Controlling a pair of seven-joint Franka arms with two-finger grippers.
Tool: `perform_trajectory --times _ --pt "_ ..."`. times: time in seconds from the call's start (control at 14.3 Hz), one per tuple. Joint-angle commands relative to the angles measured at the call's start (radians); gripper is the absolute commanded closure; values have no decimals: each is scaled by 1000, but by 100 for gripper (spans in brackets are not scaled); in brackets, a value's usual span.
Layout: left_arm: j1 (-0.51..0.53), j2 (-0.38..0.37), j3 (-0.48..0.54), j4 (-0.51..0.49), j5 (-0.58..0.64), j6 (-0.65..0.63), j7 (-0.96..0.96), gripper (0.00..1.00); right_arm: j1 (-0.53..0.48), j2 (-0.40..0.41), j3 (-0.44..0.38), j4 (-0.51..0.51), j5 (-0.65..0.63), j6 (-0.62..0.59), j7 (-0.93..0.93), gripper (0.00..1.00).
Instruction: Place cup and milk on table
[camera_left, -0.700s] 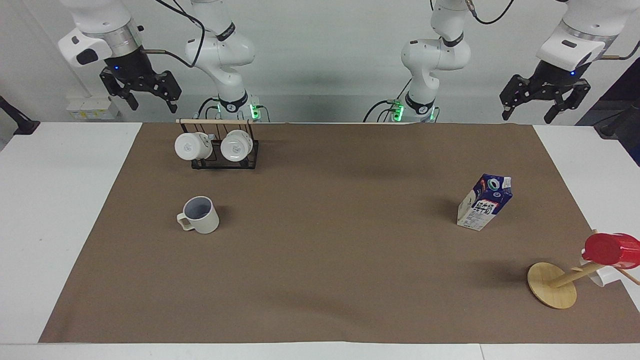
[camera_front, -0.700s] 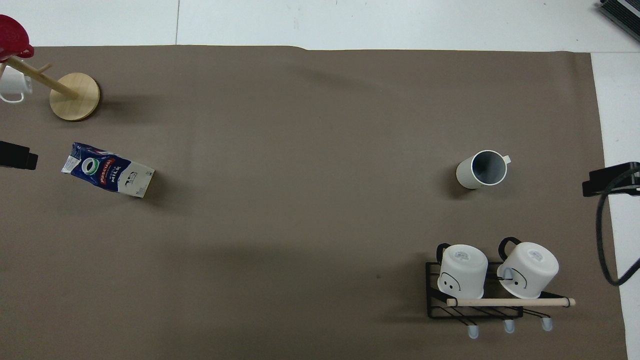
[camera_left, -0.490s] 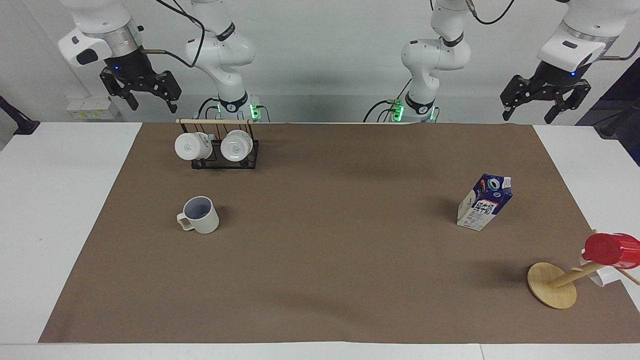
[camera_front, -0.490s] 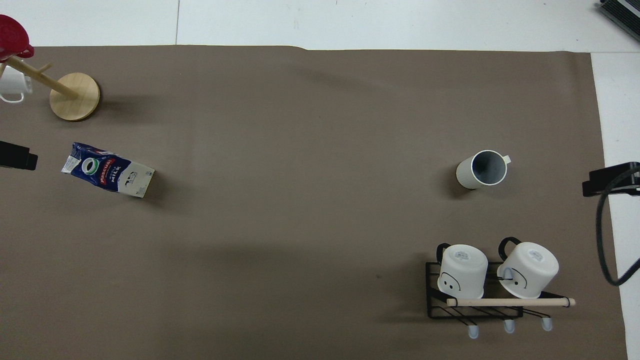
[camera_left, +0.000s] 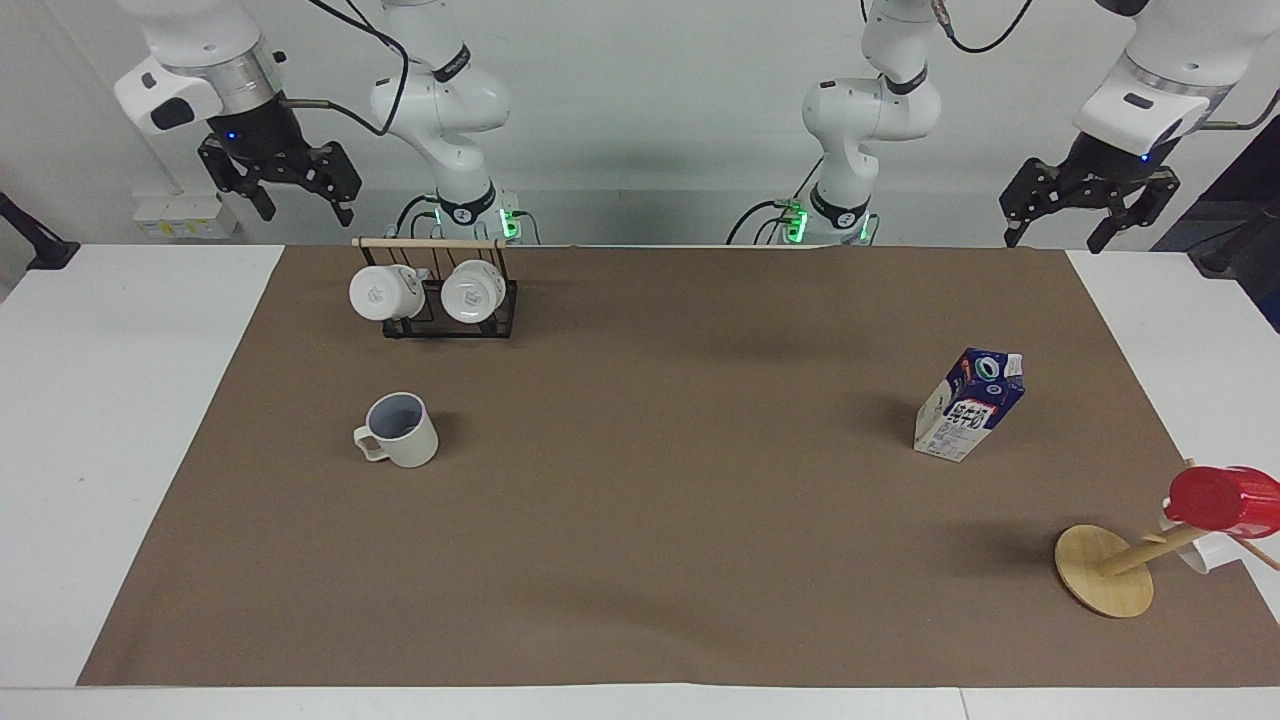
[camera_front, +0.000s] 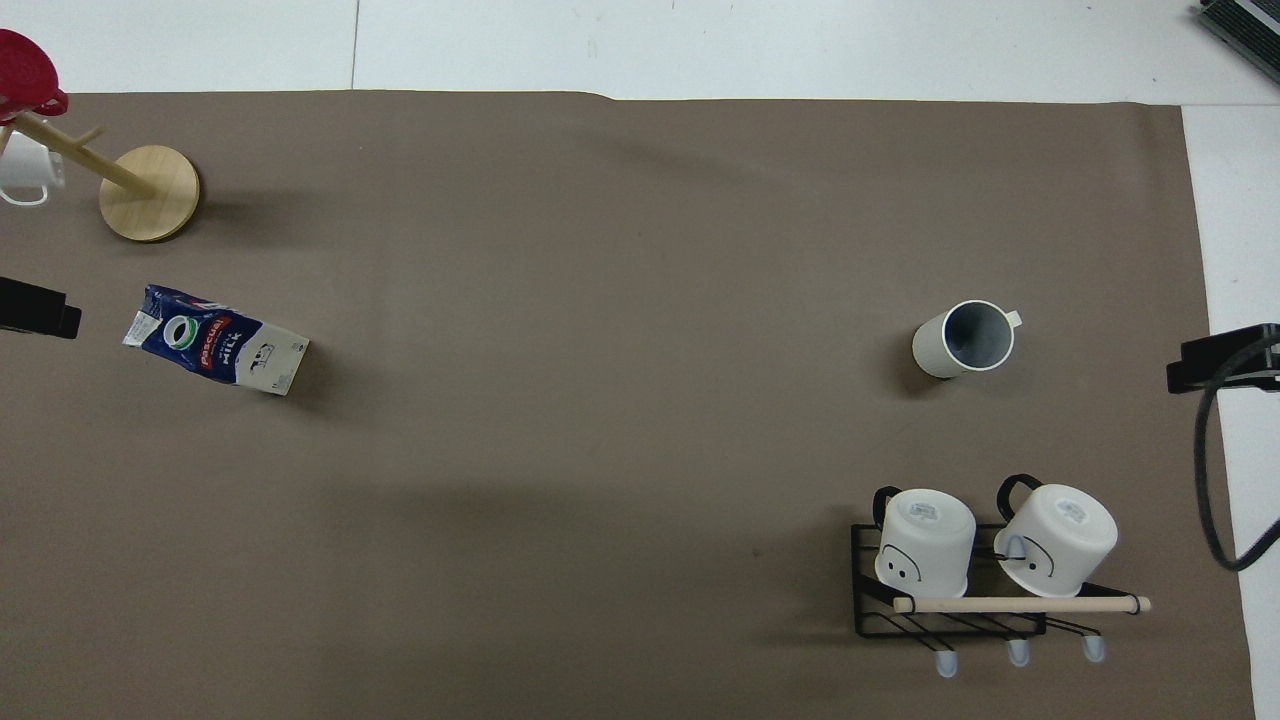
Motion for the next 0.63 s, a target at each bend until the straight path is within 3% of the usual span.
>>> perform_trajectory --times 0.0,0.56 --pt "15 -3 -4 12 -13 -11 13 0 -7 -33 3 -44 -9 27 -12 0" --pt "15 -4 -5 11 -13 -27 7 0 -5 -36 3 -57 -9 28 -10 0"
